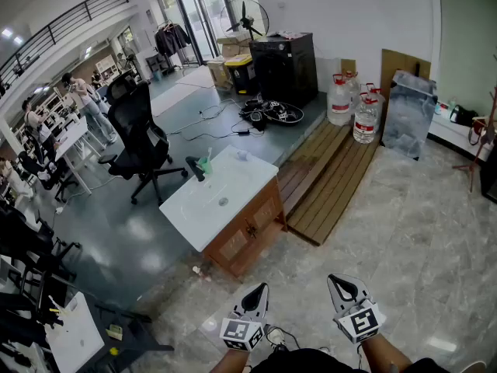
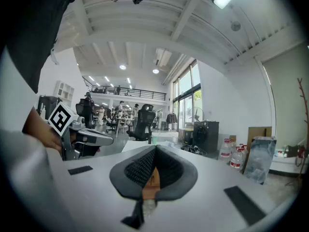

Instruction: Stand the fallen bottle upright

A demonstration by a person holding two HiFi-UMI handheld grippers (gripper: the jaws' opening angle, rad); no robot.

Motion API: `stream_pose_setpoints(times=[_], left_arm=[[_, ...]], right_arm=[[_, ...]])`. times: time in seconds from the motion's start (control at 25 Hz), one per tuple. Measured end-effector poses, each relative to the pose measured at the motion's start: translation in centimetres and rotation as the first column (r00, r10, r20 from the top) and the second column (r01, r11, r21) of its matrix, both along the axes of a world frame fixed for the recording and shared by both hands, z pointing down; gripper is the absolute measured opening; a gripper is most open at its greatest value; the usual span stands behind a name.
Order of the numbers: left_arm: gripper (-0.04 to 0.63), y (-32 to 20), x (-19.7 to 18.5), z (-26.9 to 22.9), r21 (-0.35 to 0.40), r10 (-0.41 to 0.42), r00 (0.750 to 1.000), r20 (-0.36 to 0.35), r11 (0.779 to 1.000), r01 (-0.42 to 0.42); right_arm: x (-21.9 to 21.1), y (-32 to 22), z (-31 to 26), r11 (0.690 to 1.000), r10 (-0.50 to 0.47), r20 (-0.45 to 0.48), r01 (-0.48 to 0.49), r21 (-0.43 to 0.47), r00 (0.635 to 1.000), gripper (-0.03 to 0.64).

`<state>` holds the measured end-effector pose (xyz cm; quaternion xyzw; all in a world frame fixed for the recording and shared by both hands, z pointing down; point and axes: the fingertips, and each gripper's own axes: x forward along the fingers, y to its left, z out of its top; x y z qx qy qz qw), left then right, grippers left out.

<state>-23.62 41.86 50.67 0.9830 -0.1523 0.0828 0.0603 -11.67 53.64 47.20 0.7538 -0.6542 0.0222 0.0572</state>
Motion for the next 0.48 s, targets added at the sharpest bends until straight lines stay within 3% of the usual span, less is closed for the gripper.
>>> stream_pose_setpoints(times=[0.16, 0.48], left_arm=[[0.018, 1.7, -0.4, -0.7, 0.044, -0.017, 1.000, 0.004, 0.999, 0.017], [0.017, 4.0, -0.6, -1.7, 0.089, 0.026, 1.000, 0.012, 0.996, -0.027]], right_arm=[[0.2, 2.0, -1.9, 0.999, 0.015, -0.003, -0.015, 0.042, 1.000, 0.012], [-0.4, 3.5, -2.3, 0.997, 0.041, 0.008, -0.041, 0.061, 0.999, 0.012]])
